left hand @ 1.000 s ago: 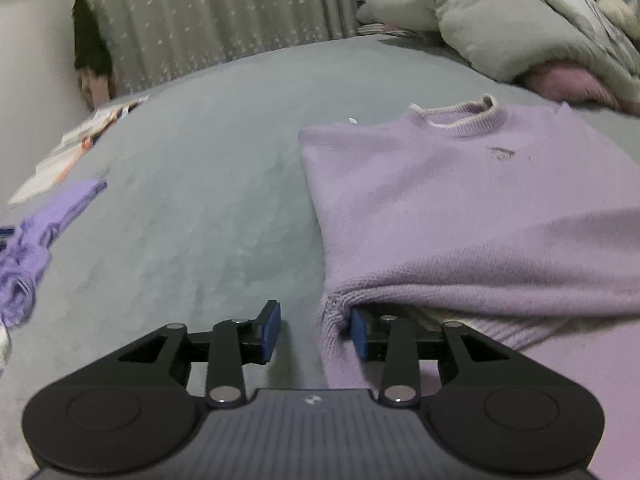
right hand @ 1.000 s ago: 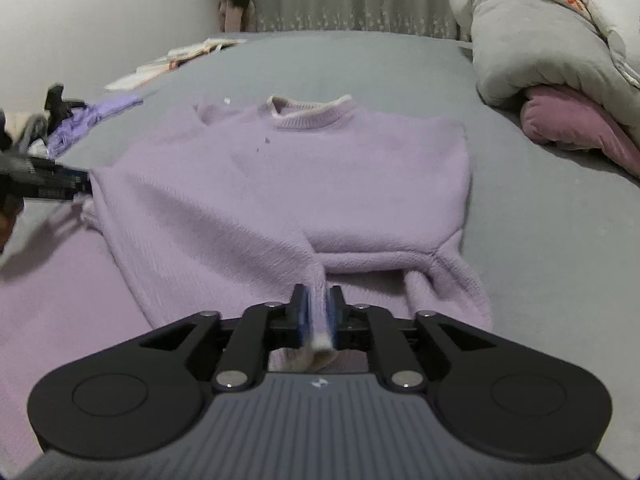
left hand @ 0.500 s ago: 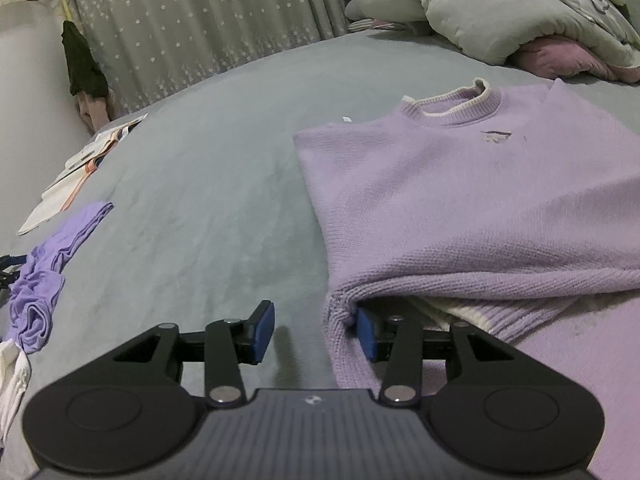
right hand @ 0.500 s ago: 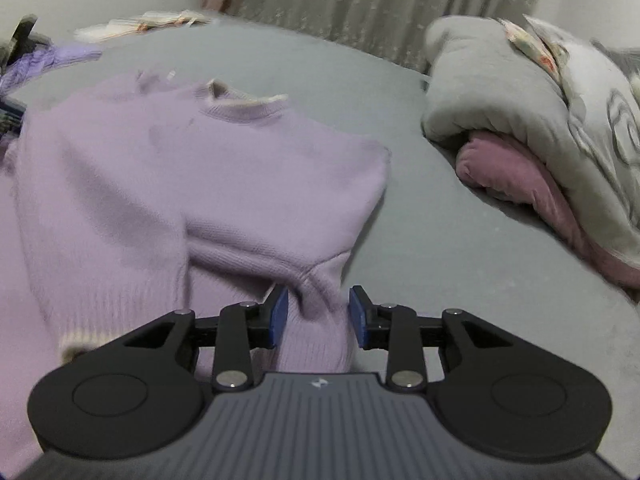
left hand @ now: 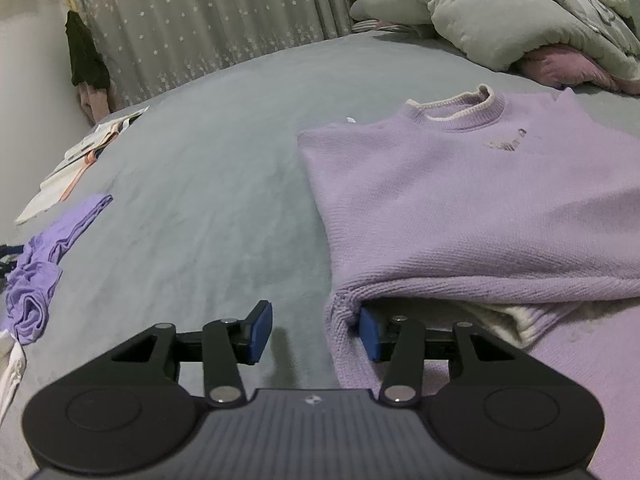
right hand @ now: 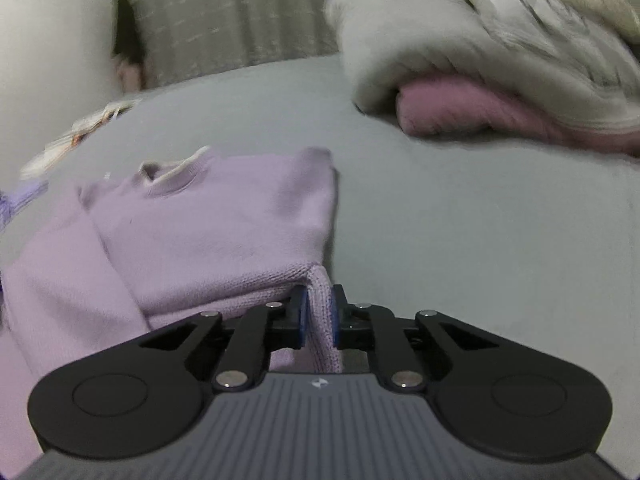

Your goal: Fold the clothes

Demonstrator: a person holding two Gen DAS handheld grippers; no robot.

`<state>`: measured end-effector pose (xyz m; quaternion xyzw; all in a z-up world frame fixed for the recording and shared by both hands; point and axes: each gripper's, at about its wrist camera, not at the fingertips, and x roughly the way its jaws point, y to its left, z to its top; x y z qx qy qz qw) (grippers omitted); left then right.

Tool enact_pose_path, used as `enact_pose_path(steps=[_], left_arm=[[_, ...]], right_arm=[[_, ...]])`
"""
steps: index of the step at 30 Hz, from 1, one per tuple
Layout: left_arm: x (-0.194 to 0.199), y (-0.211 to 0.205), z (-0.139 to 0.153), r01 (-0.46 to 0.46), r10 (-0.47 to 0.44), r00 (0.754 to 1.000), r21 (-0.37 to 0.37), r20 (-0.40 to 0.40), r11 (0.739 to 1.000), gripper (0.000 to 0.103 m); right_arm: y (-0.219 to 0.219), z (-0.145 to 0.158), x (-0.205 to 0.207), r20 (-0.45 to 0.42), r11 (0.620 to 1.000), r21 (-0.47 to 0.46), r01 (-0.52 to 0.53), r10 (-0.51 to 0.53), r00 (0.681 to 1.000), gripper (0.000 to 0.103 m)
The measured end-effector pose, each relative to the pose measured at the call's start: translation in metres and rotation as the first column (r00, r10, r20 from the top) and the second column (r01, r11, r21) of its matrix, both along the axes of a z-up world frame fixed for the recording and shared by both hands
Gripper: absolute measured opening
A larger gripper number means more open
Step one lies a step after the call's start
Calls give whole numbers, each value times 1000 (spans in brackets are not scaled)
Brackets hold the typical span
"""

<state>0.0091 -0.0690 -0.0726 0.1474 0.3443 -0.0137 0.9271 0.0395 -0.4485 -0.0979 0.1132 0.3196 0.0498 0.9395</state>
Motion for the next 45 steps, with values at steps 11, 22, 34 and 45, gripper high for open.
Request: enact_pose_path(steps=[11, 22, 34, 45], left_arm=[[-6, -1, 8, -3, 3, 1000, 19, -2, 1000, 53], [-13, 17, 45, -41, 45, 997, -66, 61, 997, 70], [3, -58, 6, 105, -102, 994, -84, 30, 991, 75], [16, -29, 9, 50, -46, 999, -259, 22, 965, 81]], right_arm=[[-11, 9, -4, 2, 999, 25, 40, -40, 999, 36], [38, -13, 6, -68, 983, -89, -158, 152, 986, 53], [64, 5, -2, 93, 973, -45, -226, 230, 969, 50], [21, 36, 53, 187, 994, 18, -106, 101, 977, 56]])
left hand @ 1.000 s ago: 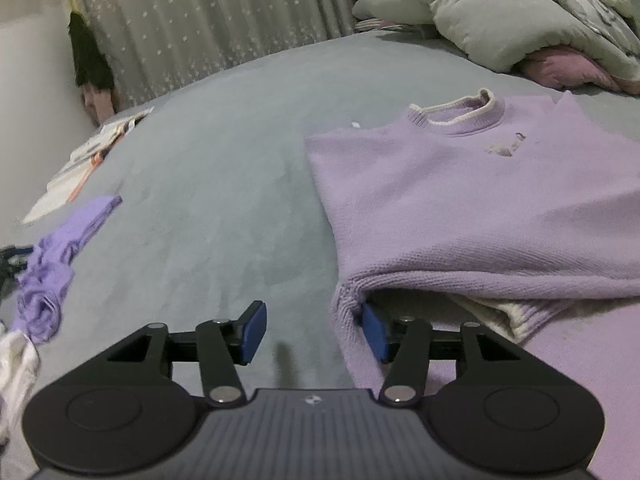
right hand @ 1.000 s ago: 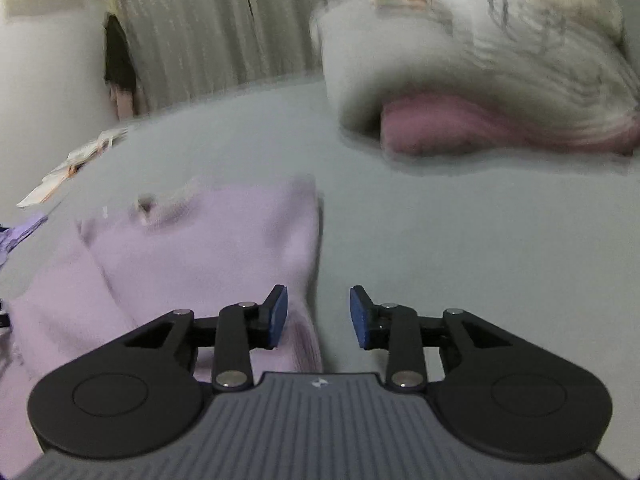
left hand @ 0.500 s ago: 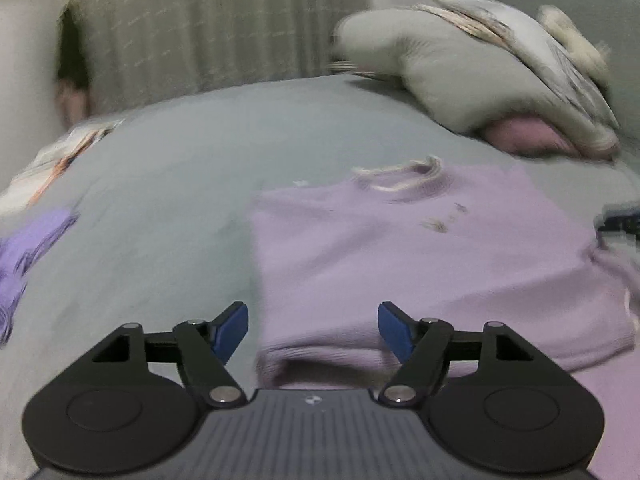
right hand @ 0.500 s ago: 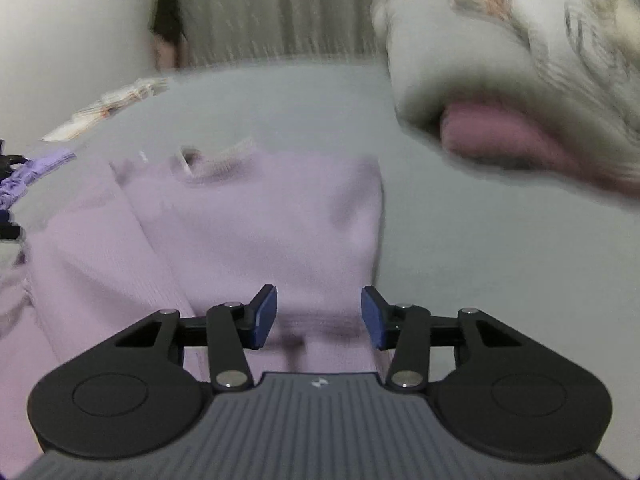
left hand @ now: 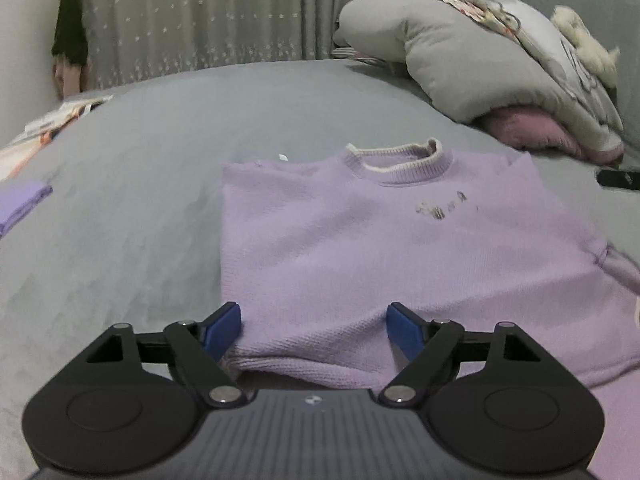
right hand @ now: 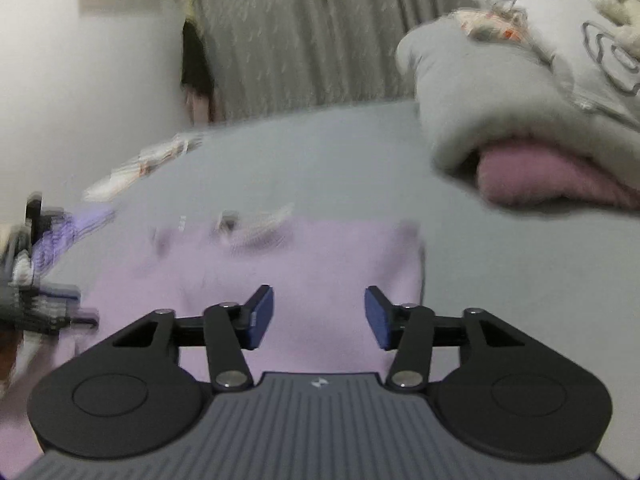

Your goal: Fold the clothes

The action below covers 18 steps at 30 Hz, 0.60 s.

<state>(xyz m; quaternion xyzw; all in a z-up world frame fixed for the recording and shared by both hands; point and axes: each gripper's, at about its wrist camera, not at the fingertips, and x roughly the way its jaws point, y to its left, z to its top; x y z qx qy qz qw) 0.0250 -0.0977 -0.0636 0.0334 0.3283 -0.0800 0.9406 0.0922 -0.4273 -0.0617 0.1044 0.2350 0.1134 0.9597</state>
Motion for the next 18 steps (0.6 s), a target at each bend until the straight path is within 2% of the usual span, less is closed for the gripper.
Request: enact_pose_path(steps=[1, 3, 5, 6, 7, 8, 9, 10, 11, 16, 18], left_arm=[[2, 2, 1, -6, 6, 1000, -12, -1, 1000, 81], [5, 6, 1, -28, 28, 1000, -22, -1, 999, 81], [8, 11, 1, -61, 61, 998, -13, 1, 998, 80], [9, 12, 1, -64, 64, 998, -11, 0, 998, 80], [14, 17, -6, -86, 86, 996, 6, -24, 996, 81], [16, 22, -8, -90, 89, 995, -22, -36, 996, 81], [17, 27, -9, -99, 96, 994, -58, -51, 993, 81], [19, 30, -10, -110, 106, 992, -79, -63, 991, 81], [19, 31, -9, -117, 112, 992, -81, -63, 990, 81], [17, 30, -1, -122, 121, 992, -34, -23, 992, 79], [15, 32, 3, -129, 129, 992, -24, -7, 991, 75]], right_arm=[[-8, -3, 26, -17, 999, 12, 39, -39, 999, 56], [-26, -14, 68, -90, 990, 94, 102, -94, 992, 56], [-42, -36, 100, -193, 970, 206, 132, -92, 977, 54], [-40, -46, 110, -241, 970, 209, 127, -75, 968, 48], [-31, -57, 117, -287, 987, 131, 97, -56, 956, 26], [-24, -58, 116, -271, 995, 64, 80, -60, 961, 22], [-10, -57, 109, -221, 996, -60, 66, -78, 972, 19], [-6, -55, 106, -202, 992, -93, 84, -101, 974, 14], [-3, -54, 104, -183, 987, -123, 102, -123, 975, 13], [-5, -56, 106, -170, 986, -111, 122, -139, 976, 14], [-1, -49, 108, -159, 985, -152, 83, -107, 982, 19]])
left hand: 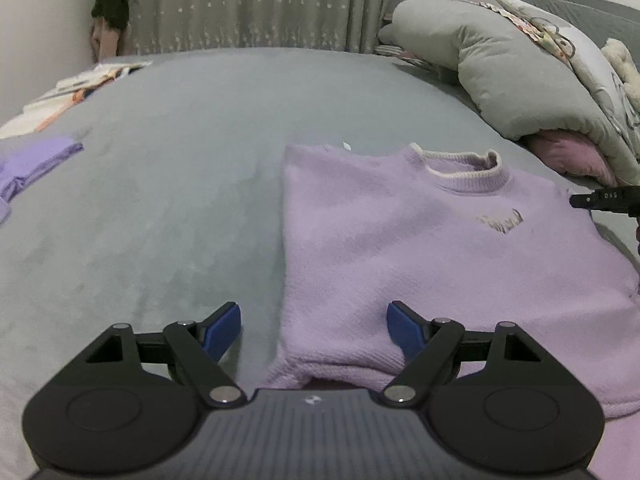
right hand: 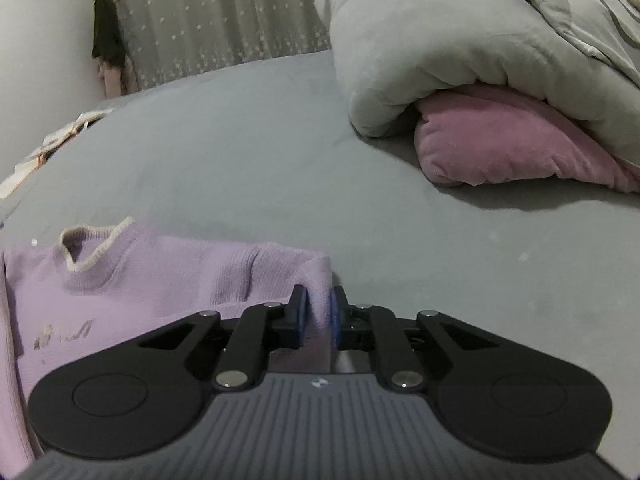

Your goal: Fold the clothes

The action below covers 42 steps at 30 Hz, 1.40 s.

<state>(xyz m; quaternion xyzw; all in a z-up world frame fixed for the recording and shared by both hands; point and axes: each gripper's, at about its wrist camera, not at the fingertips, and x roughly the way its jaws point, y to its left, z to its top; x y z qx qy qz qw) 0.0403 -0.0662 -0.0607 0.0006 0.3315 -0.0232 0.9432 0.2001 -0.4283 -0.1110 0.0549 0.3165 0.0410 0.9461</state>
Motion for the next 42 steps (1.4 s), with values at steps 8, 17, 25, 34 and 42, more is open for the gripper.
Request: enact_pose_path(steps=[8, 17, 25, 34, 42], left_arm=[[49, 1, 36, 19, -14, 992, -40, 129, 999, 75], [125, -16, -6, -76, 82, 990, 62, -113, 995, 77], [36, -14, 37, -32, 36, 999, 127, -27, 991, 71], [-26, -5, -21, -58, 81, 989, 174, -128, 983, 88], [-119, 26, 34, -49, 53, 995, 44, -85, 998, 76]], right_arm=[[15, 17, 30, 20, 990, 12, -141, 141, 990, 24], [-7, 36, -20, 141, 994, 76, -78, 67, 988, 25], [6, 31, -89, -13, 988, -71, -138, 137, 990, 26], [90, 7, -160, -133, 945, 31, -327, 328, 935, 29], [36, 51, -235, 0, 992, 9, -129, 129, 992, 62]])
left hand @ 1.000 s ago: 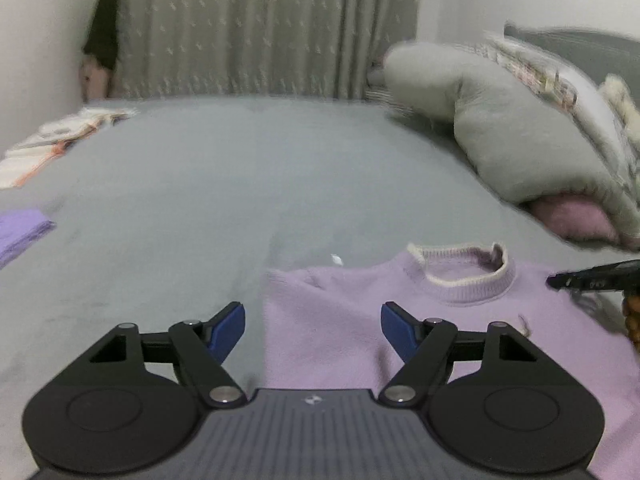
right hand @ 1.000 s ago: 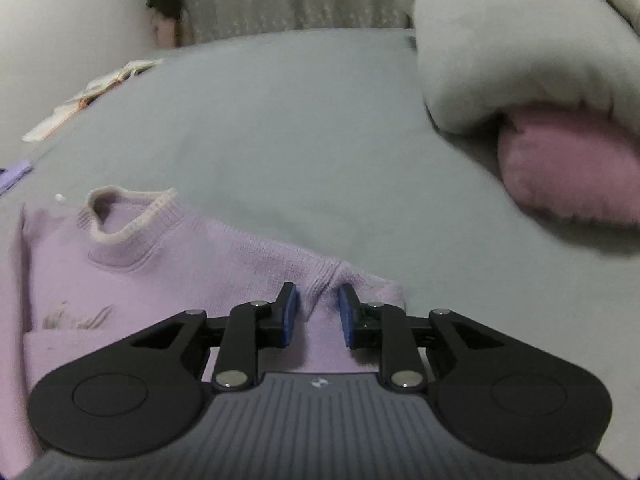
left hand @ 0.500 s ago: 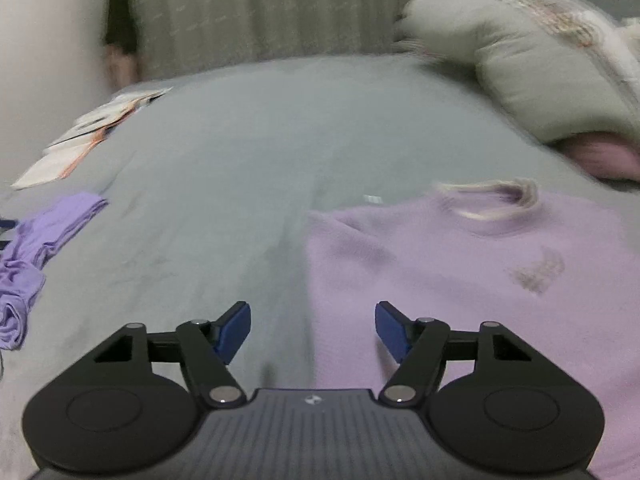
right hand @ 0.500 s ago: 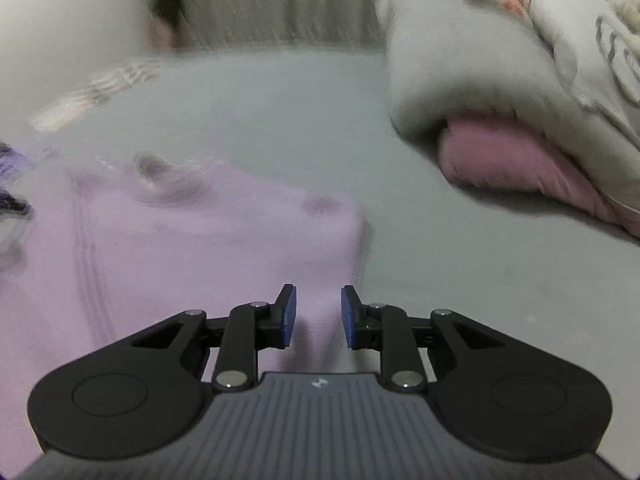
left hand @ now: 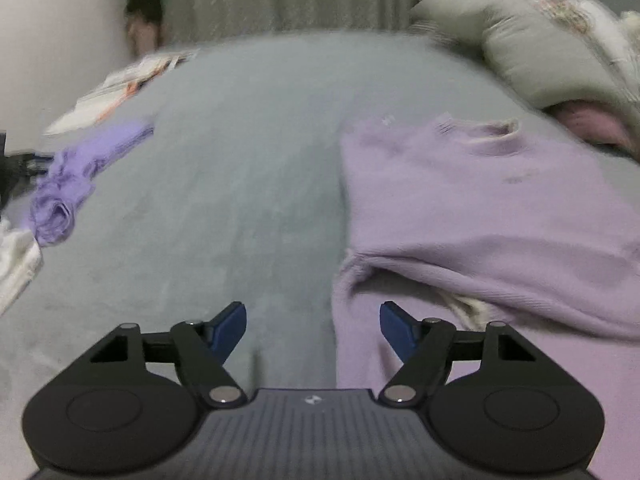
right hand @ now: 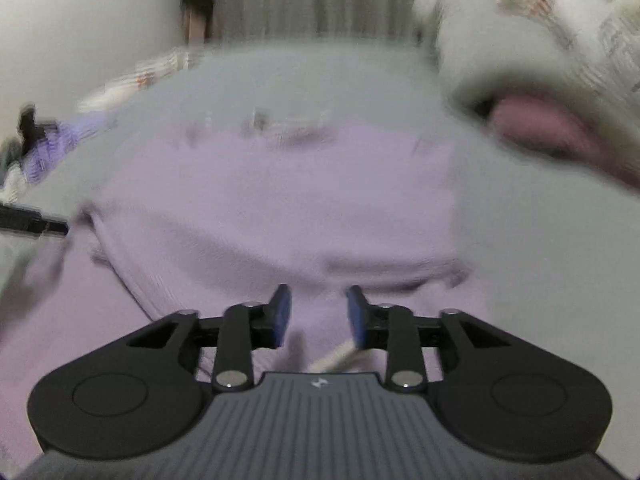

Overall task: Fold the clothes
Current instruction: 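Grasp the hem with both grippers and fold the body lengthwise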

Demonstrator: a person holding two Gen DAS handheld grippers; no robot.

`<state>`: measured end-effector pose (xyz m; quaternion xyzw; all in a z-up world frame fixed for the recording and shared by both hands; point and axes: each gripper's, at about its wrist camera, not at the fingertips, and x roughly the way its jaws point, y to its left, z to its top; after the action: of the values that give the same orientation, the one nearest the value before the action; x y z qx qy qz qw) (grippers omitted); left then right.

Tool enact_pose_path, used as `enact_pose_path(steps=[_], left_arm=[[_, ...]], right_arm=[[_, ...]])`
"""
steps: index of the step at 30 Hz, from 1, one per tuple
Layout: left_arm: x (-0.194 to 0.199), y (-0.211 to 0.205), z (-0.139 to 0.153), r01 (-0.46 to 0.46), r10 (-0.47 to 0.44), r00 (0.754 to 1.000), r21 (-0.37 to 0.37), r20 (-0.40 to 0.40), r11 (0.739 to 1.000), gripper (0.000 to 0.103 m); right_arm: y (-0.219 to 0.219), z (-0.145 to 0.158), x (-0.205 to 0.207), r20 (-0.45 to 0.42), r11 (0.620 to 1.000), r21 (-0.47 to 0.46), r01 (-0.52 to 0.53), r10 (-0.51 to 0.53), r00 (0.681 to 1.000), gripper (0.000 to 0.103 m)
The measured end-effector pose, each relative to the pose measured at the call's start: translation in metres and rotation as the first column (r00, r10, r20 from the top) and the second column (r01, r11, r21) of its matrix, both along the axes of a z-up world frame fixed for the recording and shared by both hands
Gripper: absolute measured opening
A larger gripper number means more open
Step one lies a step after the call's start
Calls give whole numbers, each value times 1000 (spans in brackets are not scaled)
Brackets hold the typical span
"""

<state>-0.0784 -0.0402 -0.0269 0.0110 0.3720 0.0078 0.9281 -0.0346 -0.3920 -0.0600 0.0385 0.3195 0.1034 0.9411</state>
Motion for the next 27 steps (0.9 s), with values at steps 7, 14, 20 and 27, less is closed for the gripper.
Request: enact_pose_path(steps=[7, 14, 20, 27], left_arm=[[-58, 63, -36, 38, -107, 988, -490, -115, 871, 76], [-100, 48, -49, 99, -155, 984, -462, -84, 881, 70], [-105, 9, -69, 181, -229, 972, -469, -47, 864, 78], [-115, 2, -70, 166, -202, 979, -476, -25, 864, 81]], right_arm=[[-90, -28, -74, -114, 964, 264, 17, 14, 993, 63], [-97, -46, -129, -111, 908, 420, 3, 48, 993, 63], [-91, -54, -141, -164, 910, 414, 33, 39, 986, 63], [-74, -75, -135, -233, 927, 370, 63, 27, 972, 64]])
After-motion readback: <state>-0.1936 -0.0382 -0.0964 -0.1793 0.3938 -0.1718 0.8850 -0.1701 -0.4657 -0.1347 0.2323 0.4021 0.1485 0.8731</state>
